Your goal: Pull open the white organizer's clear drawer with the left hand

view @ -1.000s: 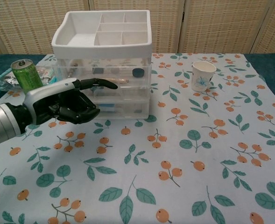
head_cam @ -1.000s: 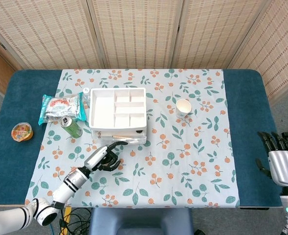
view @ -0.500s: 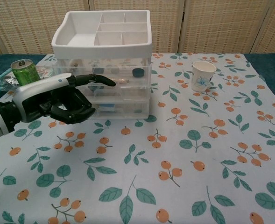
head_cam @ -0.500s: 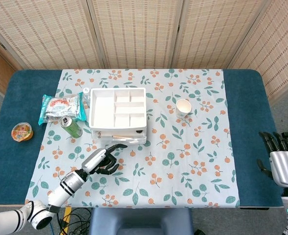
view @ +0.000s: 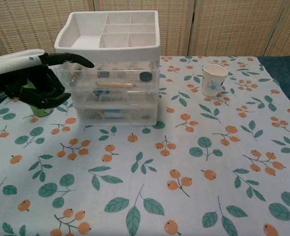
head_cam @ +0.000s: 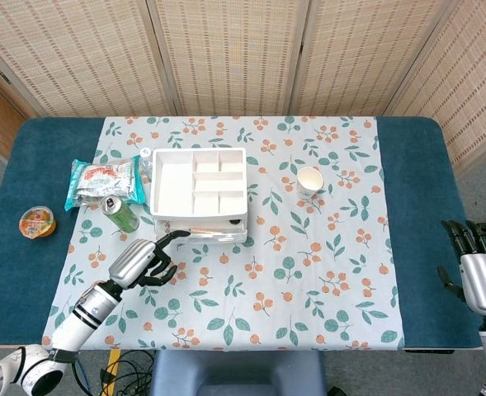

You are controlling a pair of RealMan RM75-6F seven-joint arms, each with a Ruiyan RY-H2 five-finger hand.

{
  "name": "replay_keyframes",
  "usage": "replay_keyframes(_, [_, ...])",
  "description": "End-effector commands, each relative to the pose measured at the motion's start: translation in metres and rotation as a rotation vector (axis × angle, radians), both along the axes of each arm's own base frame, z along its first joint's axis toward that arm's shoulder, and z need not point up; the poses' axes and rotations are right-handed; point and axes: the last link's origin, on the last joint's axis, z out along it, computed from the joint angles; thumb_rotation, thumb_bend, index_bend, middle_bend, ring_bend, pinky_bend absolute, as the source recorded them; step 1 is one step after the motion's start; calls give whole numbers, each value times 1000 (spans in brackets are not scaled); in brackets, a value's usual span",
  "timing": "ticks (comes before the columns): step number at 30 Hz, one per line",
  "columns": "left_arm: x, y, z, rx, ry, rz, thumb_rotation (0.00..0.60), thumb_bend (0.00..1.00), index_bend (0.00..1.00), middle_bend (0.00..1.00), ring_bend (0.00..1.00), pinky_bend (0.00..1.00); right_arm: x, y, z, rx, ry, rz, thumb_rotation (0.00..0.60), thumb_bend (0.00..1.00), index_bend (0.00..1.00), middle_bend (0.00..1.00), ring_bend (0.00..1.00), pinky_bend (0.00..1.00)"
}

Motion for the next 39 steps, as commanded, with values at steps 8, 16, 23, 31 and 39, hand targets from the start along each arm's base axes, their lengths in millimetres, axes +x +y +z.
replay_keyframes(8, [-1,4,9,13,116,45,600,495,123,919,1000,1000,-4,2,0,1,-12,-7,600,373,75,135,122,163])
replay_keyframes(16, [4,11,7,-4,152,44,600,495,123,920,1000,1000,-8,3,0,-3,-19,-14,600,373,75,135,122,163])
replay_keyframes(23, [10,14,4,-22,162,35,600,495,172,920,1000,1000,-11,4,1,-7,-23,-20,600,372,75,135,122,163])
replay_keyframes(31, [13,15,4,-26,158,29,600,495,219,920,1000,1000,-13,3,1,-7,-25,-25,600,373,75,135,122,163])
replay_keyframes(39, [12,9,6,-32,159,18,600,495,233,920,1000,1000,-12,2,0,-4,-25,-25,600,373,75,135,122,163])
